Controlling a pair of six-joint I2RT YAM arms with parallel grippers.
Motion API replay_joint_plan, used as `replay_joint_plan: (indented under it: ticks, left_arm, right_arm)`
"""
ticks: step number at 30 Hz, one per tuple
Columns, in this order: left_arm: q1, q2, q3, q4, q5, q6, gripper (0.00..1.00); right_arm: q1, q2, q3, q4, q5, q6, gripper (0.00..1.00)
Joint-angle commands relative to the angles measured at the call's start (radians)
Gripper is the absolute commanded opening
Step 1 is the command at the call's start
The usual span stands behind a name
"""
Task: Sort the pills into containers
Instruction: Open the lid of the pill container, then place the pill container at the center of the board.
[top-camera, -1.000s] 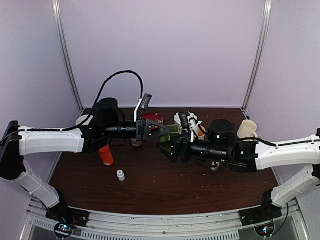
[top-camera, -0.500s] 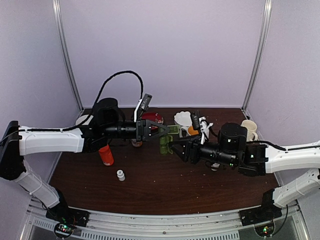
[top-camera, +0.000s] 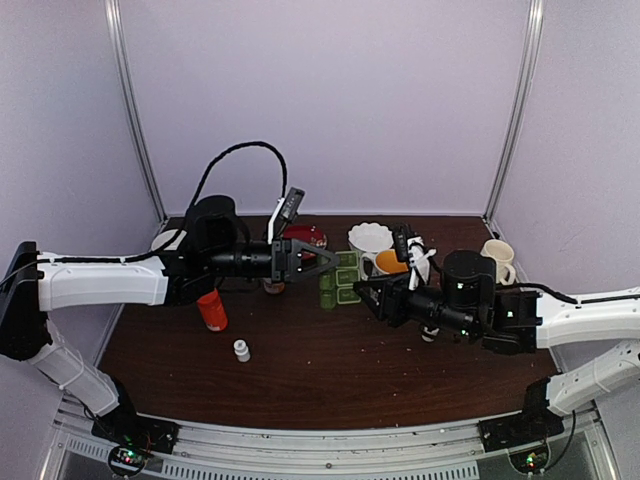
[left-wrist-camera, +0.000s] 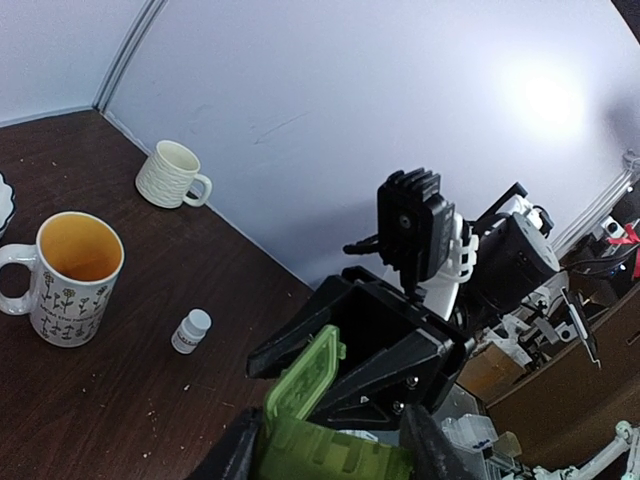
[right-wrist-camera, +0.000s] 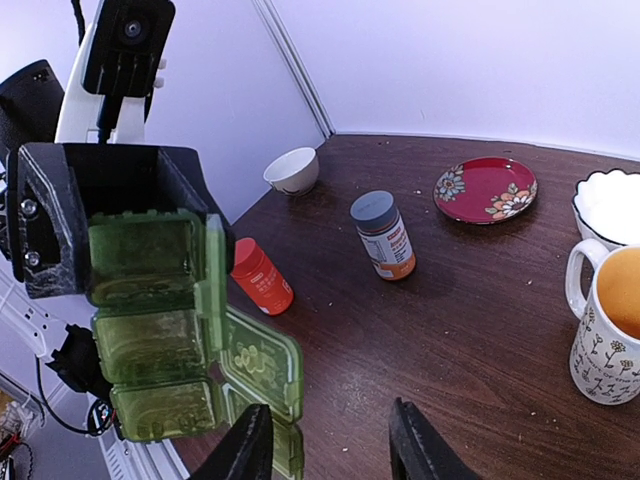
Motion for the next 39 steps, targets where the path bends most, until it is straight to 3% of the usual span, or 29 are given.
replay_joint_plan:
  ticks: [1,14,19,28,31,32,36,39]
  left_arm:
    - [-0.004,-0.014,0.021,0.088,0.038,-0.026,0.32]
    - [-0.003,0.009,0.022,0.172,0.092,-0.077,0.32]
    - [-0.003,0.019,0.022,0.200,0.104,-0.094,0.32]
    - [-0.004,0.019,0.006,0.225,0.103,-0.101,0.32]
    - [-0.003,0.016,-0.001,0.228,0.103,-0.102,0.33]
    - [-0.004,0.014,-0.004,0.230,0.103,-0.102,0.38]
    - [-0.003,0.002,-0.021,0.215,0.095,-0.088,0.68]
    - [-0.001,-0.055,0.012,-0.009,0.060,0.064,0.81]
  right_arm:
    - [-0.002,-0.005,0.013,-0.005,-0.027,-0.042,0.41]
    - [-0.005,-0.029,-0.023,0.137,-0.189,-0.048,0.33]
    - [-0.006,-0.035,-0.026,0.150,-0.219,-0.043,0.18]
    - [-0.007,-0.039,-0.017,0.151,-0.220,-0.045,0.18]
    - [-0.007,-0.036,-0.013,0.153,-0.226,-0.045,0.06]
    - [-0.008,-0.036,-0.014,0.153,-0.227,-0.045,0.00]
    - [-0.009,-0.043,-0.009,0.129,-0.215,-0.042,0.00]
    - [-0.009,-0.057,0.006,0.044,-0.208,-0.072,0.00]
